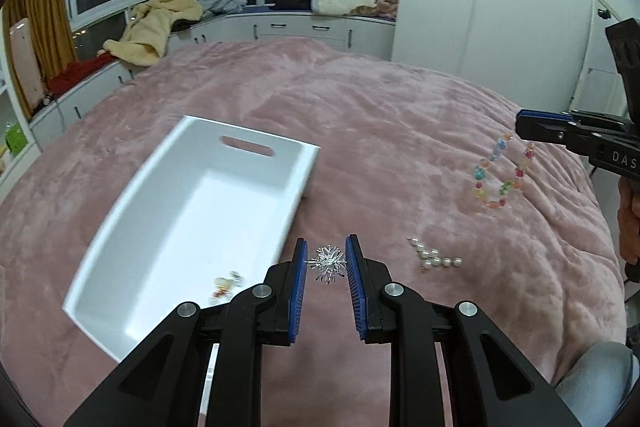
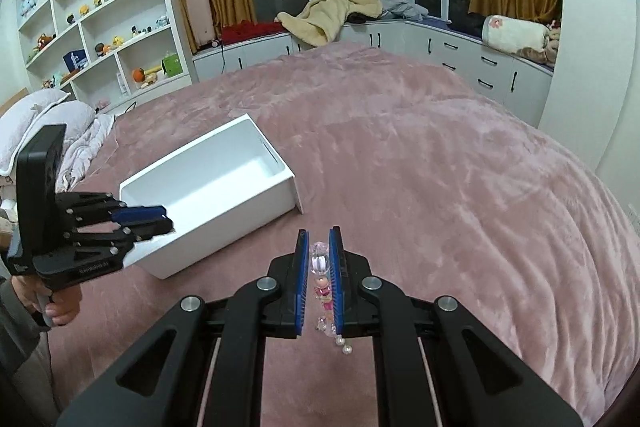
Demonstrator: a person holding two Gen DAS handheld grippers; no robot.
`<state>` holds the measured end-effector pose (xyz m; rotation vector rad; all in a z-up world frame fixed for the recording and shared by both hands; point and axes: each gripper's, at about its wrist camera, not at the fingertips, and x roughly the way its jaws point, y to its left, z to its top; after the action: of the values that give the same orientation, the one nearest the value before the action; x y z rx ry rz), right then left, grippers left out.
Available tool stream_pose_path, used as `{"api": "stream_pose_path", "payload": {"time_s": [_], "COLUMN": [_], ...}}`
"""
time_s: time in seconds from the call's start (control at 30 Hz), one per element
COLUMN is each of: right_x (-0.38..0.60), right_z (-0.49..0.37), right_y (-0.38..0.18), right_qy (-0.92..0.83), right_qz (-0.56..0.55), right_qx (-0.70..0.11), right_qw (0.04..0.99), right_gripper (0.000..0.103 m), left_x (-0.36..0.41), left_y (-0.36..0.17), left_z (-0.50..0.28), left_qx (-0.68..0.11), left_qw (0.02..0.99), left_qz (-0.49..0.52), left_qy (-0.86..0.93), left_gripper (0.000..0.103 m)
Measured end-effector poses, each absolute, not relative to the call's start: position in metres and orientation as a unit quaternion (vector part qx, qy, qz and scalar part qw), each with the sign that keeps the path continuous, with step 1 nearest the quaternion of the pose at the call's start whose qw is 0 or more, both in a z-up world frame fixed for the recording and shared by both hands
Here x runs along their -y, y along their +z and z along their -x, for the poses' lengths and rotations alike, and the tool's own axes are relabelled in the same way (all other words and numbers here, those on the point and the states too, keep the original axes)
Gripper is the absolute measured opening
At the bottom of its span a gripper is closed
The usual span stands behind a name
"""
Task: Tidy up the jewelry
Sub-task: 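Carry the starburst charm and bead necklace over the white tray with both grippers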
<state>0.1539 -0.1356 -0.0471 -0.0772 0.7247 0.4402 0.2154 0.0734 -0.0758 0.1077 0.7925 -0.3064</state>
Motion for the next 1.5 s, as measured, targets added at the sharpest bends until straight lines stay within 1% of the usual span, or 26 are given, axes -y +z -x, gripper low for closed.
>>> {"api": "stream_pose_path", "payload": {"time_s": [0.23,0.47,0.87,1.1,1.27,1.5], "right_x": [0.105,0.063,-0.021,-0.071,-0.088,-0.102], "right_z": [-0.173,-0.197,-0.222,-0.235,-0.239,-0.243], "right_y": [-0.03,-0.028,-0.045,-0.069,-0.088,-0.116], "right_qy": [0.221,0.239,0.274,0.299,0.304,0.307], "right_qz": [0.057,0.082,0.094,0.107,0.108,0.114], "right_qx": [-0.345,-0.346,-0.34,-0.35,-0.365,-0.387], "right_qw": [0.911,0.904,0.895,0.881,0.873,0.862], "right_gripper": [0.011,0.011,0.011,0.011,0.011,0.011], "left_x": [-0.117,-0.153,-0.207,-0.216,-0.21,-0.214], "left_y": [-0.052,-0.052,-0.077,-0.097,-0.115,-0.135], "left_z": [-0.224,-0.228,-0.227,-0.233,-0.236,-0.241], "left_qx": [-0.373,-0.377,-0.392,-0.405,-0.417,-0.431], "left_qw": [0.919,0.92,0.918,0.913,0.907,0.902], "left_qz": [-0.045,-0.045,-0.031,-0.026,-0.043,-0.023], "left_qy": [-0.118,-0.093,-0.05,-0.034,-0.033,-0.028], "left_gripper": [0.025,0.025,0.025,0.025,0.025,0.025]}}
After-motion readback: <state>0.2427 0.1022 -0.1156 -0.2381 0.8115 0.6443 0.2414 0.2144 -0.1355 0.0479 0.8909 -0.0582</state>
